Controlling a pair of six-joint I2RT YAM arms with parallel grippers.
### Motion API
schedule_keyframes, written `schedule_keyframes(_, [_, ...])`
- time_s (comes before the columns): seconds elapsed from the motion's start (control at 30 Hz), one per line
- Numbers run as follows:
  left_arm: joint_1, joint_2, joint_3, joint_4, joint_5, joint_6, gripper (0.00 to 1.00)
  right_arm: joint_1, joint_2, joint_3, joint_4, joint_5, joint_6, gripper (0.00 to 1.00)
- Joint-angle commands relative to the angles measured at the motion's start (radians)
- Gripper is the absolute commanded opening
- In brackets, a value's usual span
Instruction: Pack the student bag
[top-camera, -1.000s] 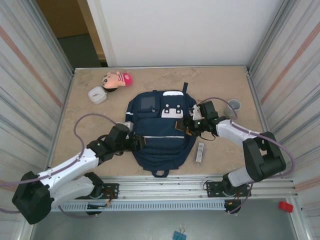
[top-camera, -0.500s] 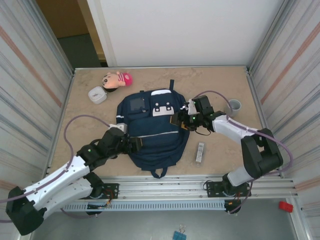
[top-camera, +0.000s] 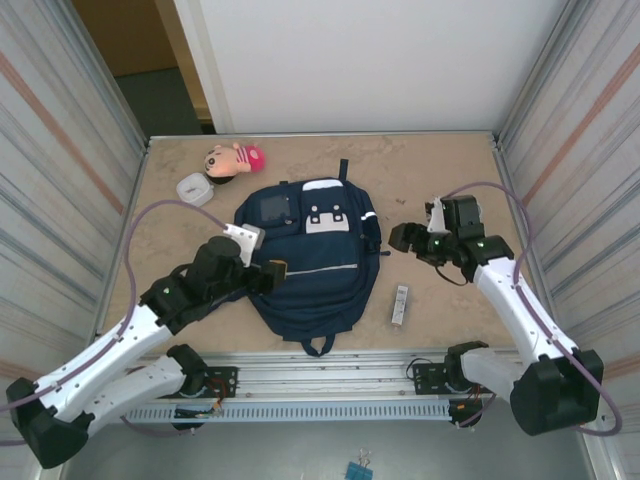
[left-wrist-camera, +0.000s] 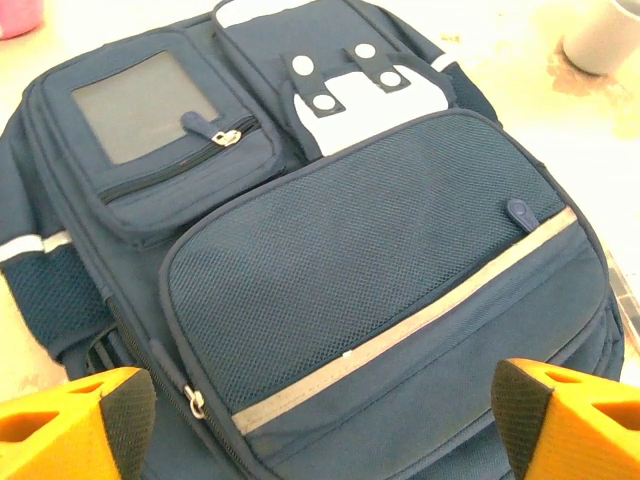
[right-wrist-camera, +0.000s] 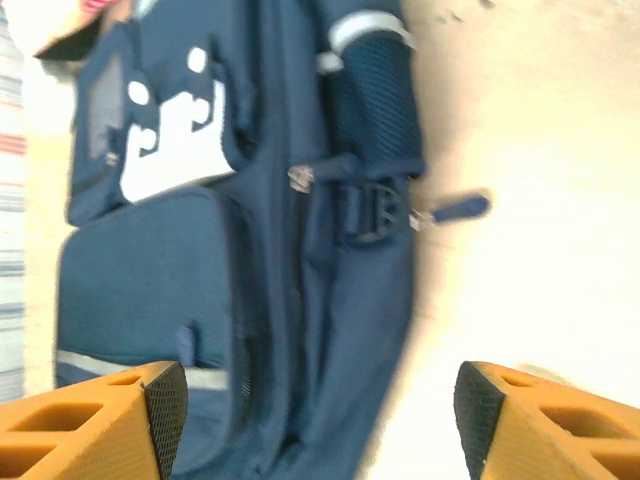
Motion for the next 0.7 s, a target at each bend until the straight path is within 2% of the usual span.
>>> schedule_keyframes(0.0, [-0.008, 0.045, 0.047, 0.004, 0.049, 0.103, 0.90, -0.009, -0.036, -0.043, -0.164, 0.065, -0.038, 0.72])
schedule_keyframes(0.2, [-0.007, 0.101, 0.058, 0.051, 0.089, 0.103, 0.90, 0.002, -0.063, -0.091, -0.257, 0.153, 0.016, 0.72])
schedule_keyframes(0.43, [-0.008, 0.134, 0.067, 0.078, 0.097, 0.098, 0.91, 0.161, -0.015, -0.094, -0.317, 0.322, 0.157, 0.76])
schedule_keyframes(0.53, [-0.008, 0.141, 0.066, 0.083, 0.099, 0.096, 0.91, 0.183, 0.023, -0.137, -0.299, 0.319, 0.184, 0.76])
schedule_keyframes(0.67, [-0.008, 0.148, 0.057, 0.096, 0.103, 0.094, 0.91, 0.188, 0.063, -0.197, -0.194, 0.246, 0.186, 0.76])
